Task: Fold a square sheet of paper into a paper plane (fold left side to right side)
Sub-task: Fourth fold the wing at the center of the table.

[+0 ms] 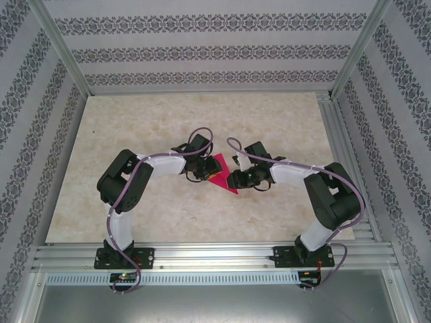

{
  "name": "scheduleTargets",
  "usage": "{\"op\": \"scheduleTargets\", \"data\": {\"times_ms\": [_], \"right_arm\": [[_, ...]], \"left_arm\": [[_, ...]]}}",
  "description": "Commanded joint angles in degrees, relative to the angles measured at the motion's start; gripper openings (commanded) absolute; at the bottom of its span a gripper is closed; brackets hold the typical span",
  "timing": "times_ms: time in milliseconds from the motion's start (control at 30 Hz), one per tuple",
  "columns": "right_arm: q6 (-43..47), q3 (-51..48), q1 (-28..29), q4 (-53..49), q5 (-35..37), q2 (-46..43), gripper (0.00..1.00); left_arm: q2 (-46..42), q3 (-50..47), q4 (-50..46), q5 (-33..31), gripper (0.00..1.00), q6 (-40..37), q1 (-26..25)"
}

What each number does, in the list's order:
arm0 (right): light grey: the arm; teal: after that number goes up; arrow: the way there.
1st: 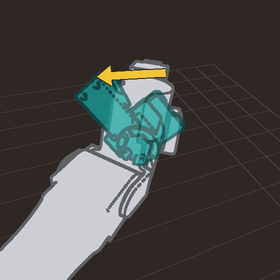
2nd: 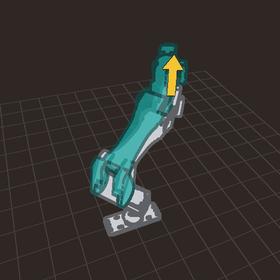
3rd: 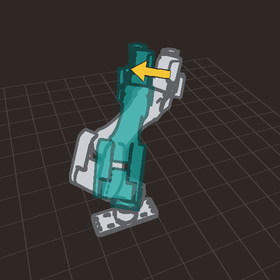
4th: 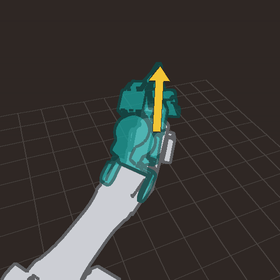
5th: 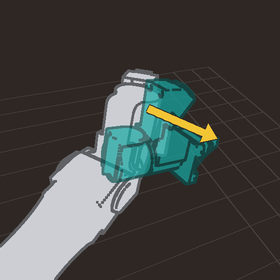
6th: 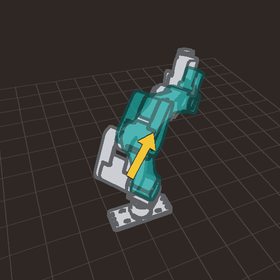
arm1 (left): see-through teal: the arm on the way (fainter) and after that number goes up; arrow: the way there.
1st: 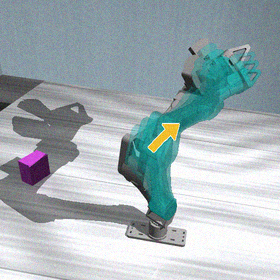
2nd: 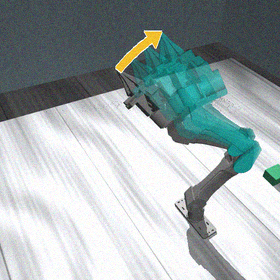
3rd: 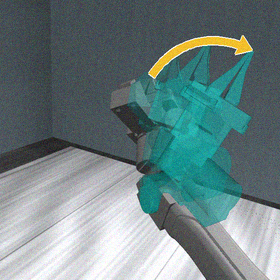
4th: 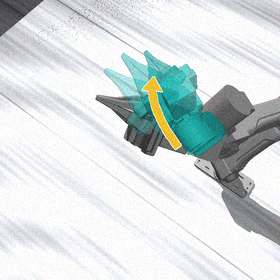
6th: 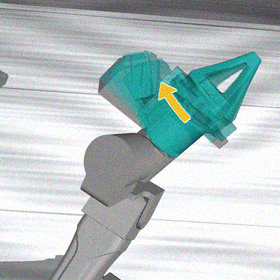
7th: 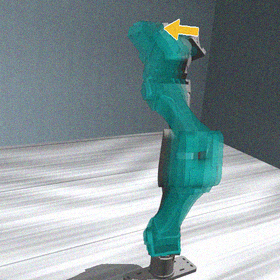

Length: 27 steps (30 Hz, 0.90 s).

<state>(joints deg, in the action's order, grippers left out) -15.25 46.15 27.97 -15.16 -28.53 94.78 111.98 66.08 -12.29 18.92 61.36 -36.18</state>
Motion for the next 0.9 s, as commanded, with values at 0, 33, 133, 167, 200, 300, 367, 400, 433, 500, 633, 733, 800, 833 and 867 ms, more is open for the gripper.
{"op": "scheduleTargets", "data": {"times_ms": [0,33,133,167,200,300,367,400,433,500,633,733,800,833,867], "right_arm": [[1.09,1.40,-0.72,-1.03,0.85,1.19,0.32],[1.02,1.27,-0.72,-1.10,0.93,1.32,0.32],[0.92,1.37,-0.76,-1.26,1.50,1.37,0.32],[0.97,1.52,-0.72,-1.52,1.64,1.46,0.33],[1.07,1.64,-0.79,-1.64,1.64,1.69,0.32],[1.16,1.91,-0.73,-2.08,1.73,2.29,0.33],[1.14,2.06,-0.80,-2.54,2.16,2.73,0.33],[1.22,2.18,-0.80,-2.67,2.35,2.91,0.33],[1.18,2.25,-0.87,-2.89,2.49,3.11,0.33],[1.14,2.43,-0.81,-3.29,2.66,3.52,0.33],[1.09,2.89,-0.86,-4.85,3.88,4.40,0.33],[0.92,3.06,-0.98,-6.16,4.65,5.01,0.33],[0.66,2.85,-0.98,-6.84,5.35,5.39,0.33],[0.46,2.65,-1.01,-7.18,5.75,5.62,0.32],[0.31,2.54,-0.98,-7.32,5.79,5.96,0.31]], "left_arm": [[3.04,-0.29,-3.70,-2.32,0.33,-0.64,-0.65],[3.06,-0.22,-3.72,-2.38,0.33,-0.63,-0.64],[3.07,-0.23,-3.75,-2.33,0.33,-0.63,-0.66],[3.07,-0.16,-3.71,-2.39,0.33,-0.64,-0.65],[3.09,-0.17,-3.83,-2.32,0.33,-0.68,-0.64],[3.15,0.03,-3.92,-2.26,0.33,-0.74,-0.64],[3.15,0.09,-3.90,-2.29,0.33,-0.74,-0.65],[3.15,0.18,-3.96,-2.20,0.33,-0.81,-0.64],[3.16,0.28,-4.04,-2.18,0.33,-0.86,-0.64],[3.15,0.36,-4.15,-2.16,0.33,-0.89,-0.64],[2.97,0.54,-4.28,-1.99,0.33,-1.08,-0.64],[1.88,0.79,-4.90,-1.98,0.33,-1.91,-0.60],[0.68,1.04,-5.67,-2.13,0.33,-2.57,-0.35],[-0.22,1.10,-5.96,-2.19,0.34,-2.93,-0.18],[-0.81,1.06,-6.07,-2.09,0.34,-3.16,0.01]]}}
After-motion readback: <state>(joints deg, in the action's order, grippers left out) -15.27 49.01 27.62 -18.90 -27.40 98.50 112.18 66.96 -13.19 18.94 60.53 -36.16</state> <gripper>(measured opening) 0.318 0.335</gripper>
